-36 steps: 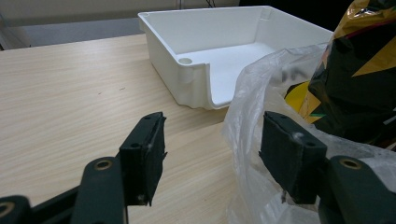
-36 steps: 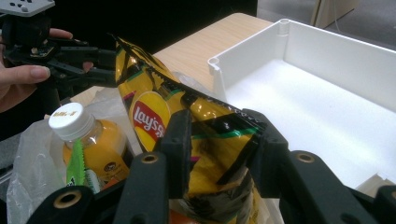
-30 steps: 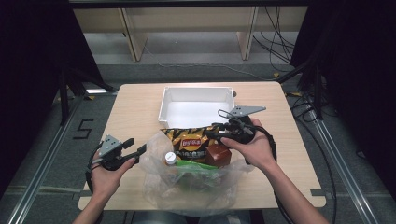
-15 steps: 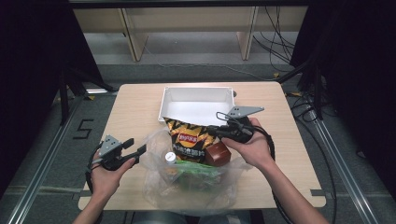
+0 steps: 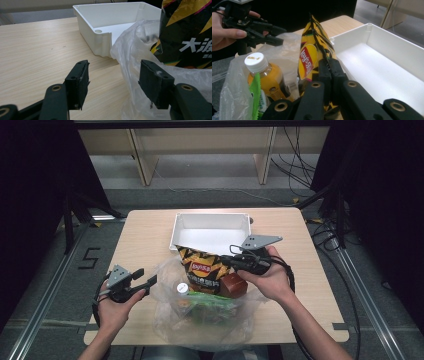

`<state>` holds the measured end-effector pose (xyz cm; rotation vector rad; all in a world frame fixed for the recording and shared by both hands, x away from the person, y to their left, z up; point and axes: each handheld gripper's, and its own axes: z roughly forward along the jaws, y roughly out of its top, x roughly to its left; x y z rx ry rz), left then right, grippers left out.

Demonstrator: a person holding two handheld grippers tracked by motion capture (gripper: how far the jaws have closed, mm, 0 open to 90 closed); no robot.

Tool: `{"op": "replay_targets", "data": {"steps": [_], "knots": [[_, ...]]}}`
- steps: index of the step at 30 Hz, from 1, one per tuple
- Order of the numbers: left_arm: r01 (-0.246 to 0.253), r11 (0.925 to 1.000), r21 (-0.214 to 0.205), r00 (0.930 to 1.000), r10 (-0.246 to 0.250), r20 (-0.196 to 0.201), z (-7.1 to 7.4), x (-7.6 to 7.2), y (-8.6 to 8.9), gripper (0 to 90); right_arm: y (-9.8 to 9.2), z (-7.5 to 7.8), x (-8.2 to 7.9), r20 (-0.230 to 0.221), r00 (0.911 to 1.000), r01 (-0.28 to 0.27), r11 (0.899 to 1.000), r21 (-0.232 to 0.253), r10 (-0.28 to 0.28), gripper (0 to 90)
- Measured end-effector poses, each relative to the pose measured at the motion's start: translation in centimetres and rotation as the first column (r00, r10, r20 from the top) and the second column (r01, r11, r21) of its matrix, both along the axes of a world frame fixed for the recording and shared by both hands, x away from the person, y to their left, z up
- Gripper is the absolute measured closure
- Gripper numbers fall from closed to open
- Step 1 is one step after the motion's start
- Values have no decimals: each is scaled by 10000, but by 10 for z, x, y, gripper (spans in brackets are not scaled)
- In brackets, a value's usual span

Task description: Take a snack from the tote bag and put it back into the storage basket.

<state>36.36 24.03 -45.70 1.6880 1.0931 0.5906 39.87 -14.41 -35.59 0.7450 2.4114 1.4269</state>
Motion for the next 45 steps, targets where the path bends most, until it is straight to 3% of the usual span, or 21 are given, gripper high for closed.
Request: {"op": "replay_targets", "data": {"steps": [4, 5, 6, 8, 15, 16, 17, 18, 22, 26, 27, 30, 31, 32, 33, 35, 36, 39, 40, 45], "knots": [[30, 10000, 14, 10000, -30, 9, -1, 0, 0, 408, 0, 3, -2, 85, 10000, -41, 9999, 98, 40, 900], [35, 10000, 17, 10000, -35, 9, -1, 0, 0, 408, -1, 4, -2, 287, 9995, -162, 9998, 136, 158, 900], [35, 10000, 35, 10000, -34, -6, 0, 0, 0, 408, -1, 5, -3, 114, 9999, -115, 9998, 136, 113, 900], [12, 10000, 24, 10000, -12, 3, 0, 0, -1, 408, 0, 5, -3, 383, 9987, -335, 9991, 241, 325, 900], [3, 10000, 1, 10000, -3, 12, 0, 0, -1, 410, -1, 12, -7, 438, 9990, -91, 9989, 465, 71, 900], [4, 10000, 11, 10000, -4, 9, 0, 0, -1, 410, -2, 13, -7, 643, 9979, -88, 9991, 423, 61, 900], [12, 10000, 15, 10000, -12, 14, 0, 0, 0, 410, -2, 14, -10, 348, 9992, -195, 9988, 441, 179, 900], [15, 10000, 13, 10000, -15, 18, 0, 0, 0, 410, -2, 15, -9, 618, 9979, -213, 9988, 447, 185, 900], [9, 10000, 19, 10000, -9, 5, 0, 0, 0, 411, -2, 18, -10, 922, 9955, -283, 9977, 622, 225, 900], [41, 10000, -8, 10000, -41, -24, -1, 1, -2, 413, -3, 25, -14, 862, 9961, -262, 9971, 721, 199, 900], [93, 10000, -34, 10000, -93, -11, -1, 1, -2, 413, -3, 27, -13, 1196, 9926, -282, 9969, 741, 192, 900], [97, 9999, -61, 10000, -97, 2, 0, 2, -2, 414, -3, 33, -16, 1061, 9936, -470, 9952, 856, 378, 900], [83, 10000, -50, 10000, -83, 0, 0, 2, -3, 415, -4, 35, -16, 1341, 9906, -385, 9957, 839, 270, 900], [55, 10000, -50, 10000, -55, -2, 0, 2, -3, 416, -3, 36, -17, 1045, 9938, -472, 9944, 944, 373, 900], [75, 10000, -46, 10000, -75, -8, 0, 2, -3, 416, -3, 37, -17, 1317, 9909, -402, 9941, 1007, 268, 900], [77, 10000, -51, 10000, -77, -16, 0, 2, -3, 417, -3, 39, -18, 1146, 9927, -517, 9922, 1134, 387, 900], [95, 9999, -51, 10000, -95, -11, 0, 2, -3, 418, -5, 41, -17, 1553, 9875, -422, 9937, 1034, 257, 900], [126, 9999, -56, 9999, -126, 25, 0, 2, -4, 419, -4, 42, -18, 1523, 9881, -384, 9915, 1239, 193, 900], [128, 9999, -65, 9999, -127, 30, 0, 2, -4, 419, -4, 43, -19, 1303, 9913, -360, 9915, 1252, 195, 900], [127, 9999, -55, 9999, -127, -7, 0, 2, -4, 421, -7, 48, -18, 1503, 9884, -447, 9895, 1375, 238, 900]]}}
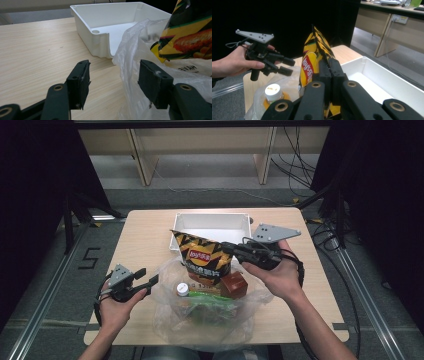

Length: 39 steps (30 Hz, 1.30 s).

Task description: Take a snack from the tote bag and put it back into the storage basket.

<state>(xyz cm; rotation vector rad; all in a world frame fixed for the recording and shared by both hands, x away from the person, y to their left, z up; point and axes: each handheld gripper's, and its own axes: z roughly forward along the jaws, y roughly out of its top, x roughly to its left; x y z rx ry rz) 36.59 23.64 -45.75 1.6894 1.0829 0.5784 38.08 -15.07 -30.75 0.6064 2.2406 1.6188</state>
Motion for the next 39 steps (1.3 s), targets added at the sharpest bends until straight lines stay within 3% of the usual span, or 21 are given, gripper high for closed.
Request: {"op": "replay_targets", "data": {"steps": [2, 3, 5, 6, 13, 18, 21, 22, 26, 28, 33, 34, 37, 39], "knots": [[-5, 10000, -4, 10000, 5, -3, 0, 0, 0, 421, -2, 3, 0, 164, 9998, 104, 9999, 44, -105, 900], [3, 10000, 5, 10000, -3, -7, 0, 0, 0, 421, -2, 4, -1, -30, 10000, 83, 9998, 161, -83, 900], [17, 10000, 29, 10000, -17, -14, 0, 1, 0, 421, -3, 8, -2, 49, 9999, 121, 9997, 191, -122, 900], [26, 10000, 26, 10000, -26, -21, 0, 1, -1, 422, -5, 12, -1, 297, 9993, 210, 9996, 208, -216, 900], [14, 10000, 8, 10000, -14, 25, 0, 1, -1, 425, -9, 19, 2, 546, 9977, 383, 9986, 363, -403, 900], [6, 10000, 10, 10000, -6, 24, 0, 1, 0, 430, -11, 23, 2, 424, 9981, 428, 9976, 544, -451, 900], [24, 10000, -2, 10000, -24, 24, 0, 1, 0, 433, -13, 25, 4, 656, 9967, 441, 9977, 521, -475, 900], [28, 10000, -15, 10000, -28, 22, 0, 1, -1, 433, -13, 25, 4, 426, 9980, 441, 9974, 577, -466, 900], [36, 10000, -19, 10000, -36, 3, 0, 1, -2, 434, -13, 29, 3, 492, 9973, 499, 9961, 734, -536, 900], [51, 10000, 22, 10000, -51, 21, 0, 1, -1, 434, -15, 32, 5, 791, 9955, 462, 9963, 730, -519, 900], [57, 10000, -53, 10000, -57, 46, 0, 2, -1, 435, -19, 40, 3, 566, 9963, 597, 9942, 892, -649, 900], [47, 10000, -54, 10000, -47, 51, 0, 2, -1, 435, -20, 41, 6, 987, 9928, 601, 9945, 860, -686, 900], [51, 10000, -53, 10000, -51, 53, 0, 2, -1, 436, -21, 43, 5, 724, 9940, 756, 9928, 928, -824, 900], [12, 10000, -51, 10000, -12, 50, 0, 1, -1, 435, -22, 44, 7, 945, 9917, 784, 9929, 899, -869, 900]]}}
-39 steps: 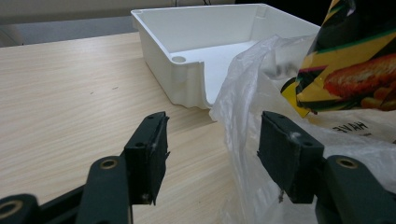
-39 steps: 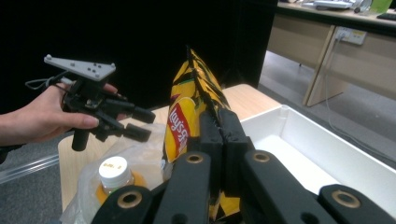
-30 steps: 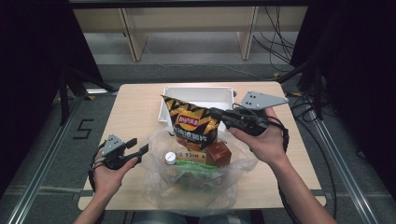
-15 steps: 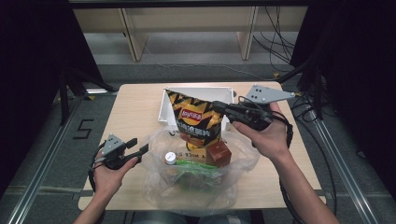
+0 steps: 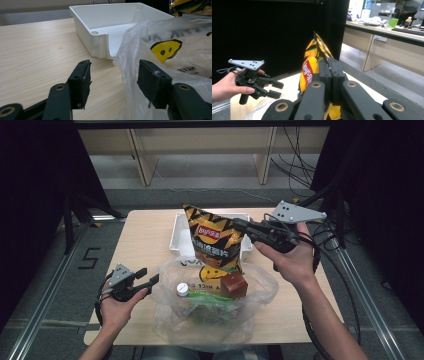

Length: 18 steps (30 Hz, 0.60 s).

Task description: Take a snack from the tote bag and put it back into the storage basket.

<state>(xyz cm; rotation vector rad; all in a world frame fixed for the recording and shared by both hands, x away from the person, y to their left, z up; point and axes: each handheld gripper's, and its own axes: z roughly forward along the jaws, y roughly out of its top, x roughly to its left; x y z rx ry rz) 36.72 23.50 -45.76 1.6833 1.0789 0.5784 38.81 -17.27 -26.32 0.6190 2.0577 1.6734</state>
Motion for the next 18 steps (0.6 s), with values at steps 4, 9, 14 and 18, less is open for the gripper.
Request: {"op": "replay_targets", "data": {"steps": [4, 9, 14, 18], "knots": [[-7, 10000, 21, 10000, 7, 4, 0, 0, 0, 436, -1, 1, 2, -3, 9999, 166, 9998, 107, -166, 900], [-17, 10000, 5, 10000, 17, 13, 0, 0, 0, 436, -3, 3, 6, 80, 9996, 285, 9995, 97, -286, 900], [-22, 10000, 14, 10000, 22, 17, 0, 0, 1, 436, -4, 3, 11, 71, 9991, 424, 9991, 74, -424, 900], [-35, 10000, 18, 10000, 35, 10, 0, 0, 1, 436, -5, 3, 15, 90, 9983, 581, 9983, -29, -581, 900]]}}
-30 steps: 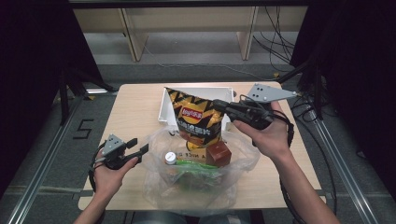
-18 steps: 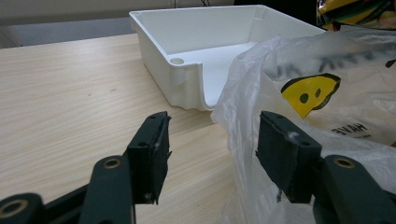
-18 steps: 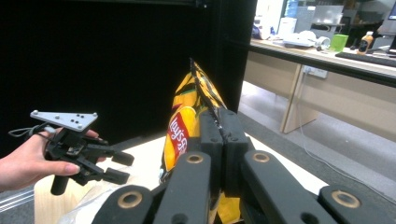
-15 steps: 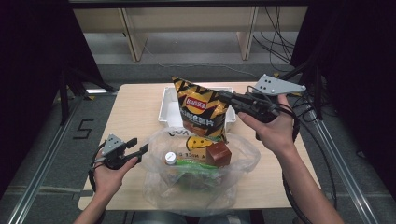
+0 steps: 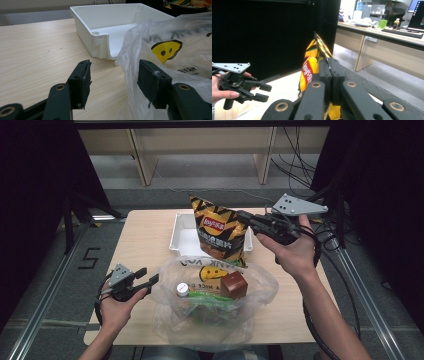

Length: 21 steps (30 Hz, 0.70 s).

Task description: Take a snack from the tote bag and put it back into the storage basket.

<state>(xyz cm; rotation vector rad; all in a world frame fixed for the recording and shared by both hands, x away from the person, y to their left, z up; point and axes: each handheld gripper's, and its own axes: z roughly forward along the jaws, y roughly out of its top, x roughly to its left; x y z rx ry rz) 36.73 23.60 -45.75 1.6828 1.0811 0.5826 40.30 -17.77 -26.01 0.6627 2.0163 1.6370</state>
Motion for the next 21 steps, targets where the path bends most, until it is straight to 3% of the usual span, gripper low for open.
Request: {"op": "replay_targets", "data": {"steps": [21], "knots": [[26, 10000, -73, 10000, -26, 9, -1, 1, 0, 437, 6, 4, 26, 165, 9993, 343, 9994, 23, -343, 900]]}}
